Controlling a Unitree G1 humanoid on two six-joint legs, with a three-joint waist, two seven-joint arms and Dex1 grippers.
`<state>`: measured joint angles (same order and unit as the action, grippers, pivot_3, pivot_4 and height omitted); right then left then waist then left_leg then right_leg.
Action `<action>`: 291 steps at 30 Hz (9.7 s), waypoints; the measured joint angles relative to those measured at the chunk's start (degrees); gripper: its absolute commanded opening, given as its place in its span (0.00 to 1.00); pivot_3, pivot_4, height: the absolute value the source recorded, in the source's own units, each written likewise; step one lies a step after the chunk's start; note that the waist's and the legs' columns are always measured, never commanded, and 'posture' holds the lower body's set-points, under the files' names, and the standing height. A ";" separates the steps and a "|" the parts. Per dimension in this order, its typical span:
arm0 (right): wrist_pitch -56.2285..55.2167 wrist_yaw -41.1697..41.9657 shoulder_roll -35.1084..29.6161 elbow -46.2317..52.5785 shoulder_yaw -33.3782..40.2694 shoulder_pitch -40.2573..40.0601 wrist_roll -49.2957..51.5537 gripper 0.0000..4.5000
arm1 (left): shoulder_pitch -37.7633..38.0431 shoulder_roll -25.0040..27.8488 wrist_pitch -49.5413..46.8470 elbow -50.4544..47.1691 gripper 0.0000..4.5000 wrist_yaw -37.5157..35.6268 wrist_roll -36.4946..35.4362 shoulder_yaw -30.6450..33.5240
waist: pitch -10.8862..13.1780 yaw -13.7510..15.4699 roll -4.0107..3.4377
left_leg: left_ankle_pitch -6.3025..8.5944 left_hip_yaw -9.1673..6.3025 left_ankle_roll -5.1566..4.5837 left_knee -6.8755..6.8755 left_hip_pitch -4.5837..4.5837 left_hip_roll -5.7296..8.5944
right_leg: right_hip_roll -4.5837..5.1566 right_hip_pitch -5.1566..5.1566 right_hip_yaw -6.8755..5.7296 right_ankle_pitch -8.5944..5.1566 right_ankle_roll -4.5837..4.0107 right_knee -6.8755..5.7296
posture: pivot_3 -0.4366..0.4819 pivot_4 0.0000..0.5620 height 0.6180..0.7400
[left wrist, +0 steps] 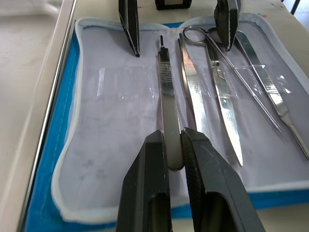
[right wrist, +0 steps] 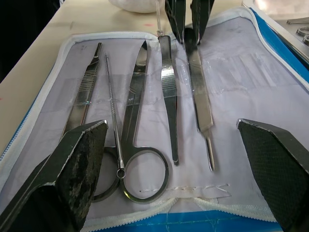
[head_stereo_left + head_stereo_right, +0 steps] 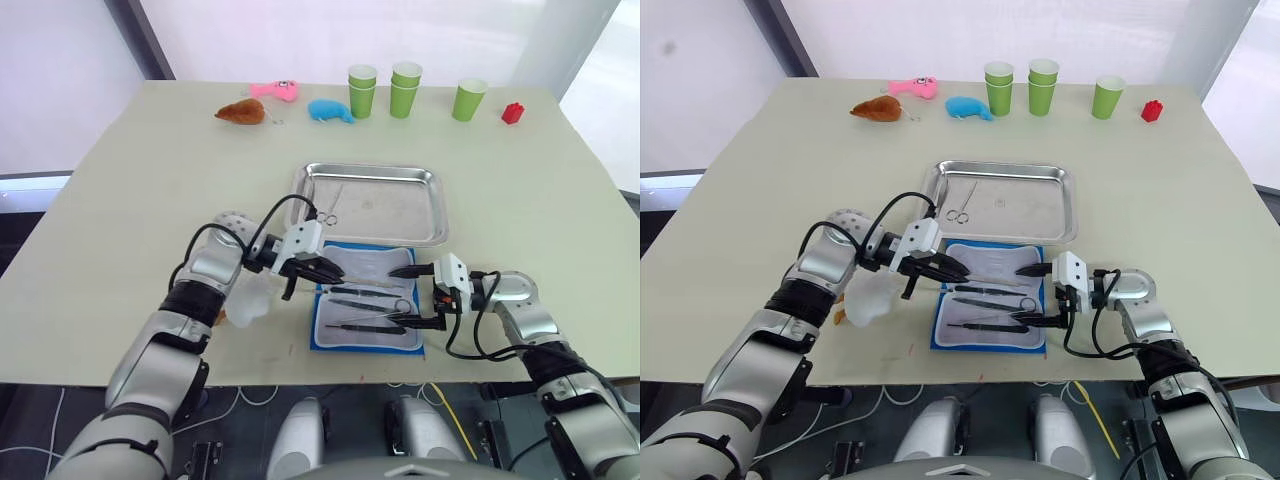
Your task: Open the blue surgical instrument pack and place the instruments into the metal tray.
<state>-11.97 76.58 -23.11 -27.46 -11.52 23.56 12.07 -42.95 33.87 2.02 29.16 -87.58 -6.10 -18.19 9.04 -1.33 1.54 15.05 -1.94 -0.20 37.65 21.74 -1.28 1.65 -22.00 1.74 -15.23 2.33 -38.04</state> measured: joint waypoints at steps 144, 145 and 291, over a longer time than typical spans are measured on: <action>-1.78 -0.95 1.63 -1.10 0.26 -0.24 -0.20 1.00 | 15.86 2.72 -31.12 -31.80 0.99 26.64 -21.89 22.06 | -0.02 -1.09 0.06 | -0.17 -0.17 0.34 -0.53 -0.59 -0.02 | 0.14 0.36 -0.03 -0.08 -0.14 0.07 | 0.48 0.27 1.00; -1.75 -0.90 1.23 -1.18 0.49 -0.41 -0.20 1.00 | 16.31 4.85 -31.05 -32.20 0.99 23.54 -23.18 23.09 | -0.03 -0.75 0.08 | -0.17 -0.19 0.33 -0.51 -0.62 -0.01 | 0.23 0.45 -0.07 -0.08 -0.13 0.09 | 0.48 0.27 1.00; 0.34 -0.77 0.46 1.13 0.76 -1.55 0.14 1.00 | 1.47 12.60 -29.16 -24.60 0.03 8.87 -6.74 8.44 | 0.01 0.26 0.07 | -0.16 -0.06 0.28 -0.40 -0.42 -0.04 | 0.03 0.34 -0.17 -0.14 -0.16 0.08 | 0.48 0.27 1.00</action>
<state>-11.63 75.80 -22.65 -26.33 -10.76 22.00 12.20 -41.48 46.47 -27.14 4.56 -78.71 -12.84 -9.75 9.04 -1.06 1.61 14.88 -1.99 0.08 37.25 21.32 -1.32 1.67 -21.66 1.57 -15.37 2.17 -37.96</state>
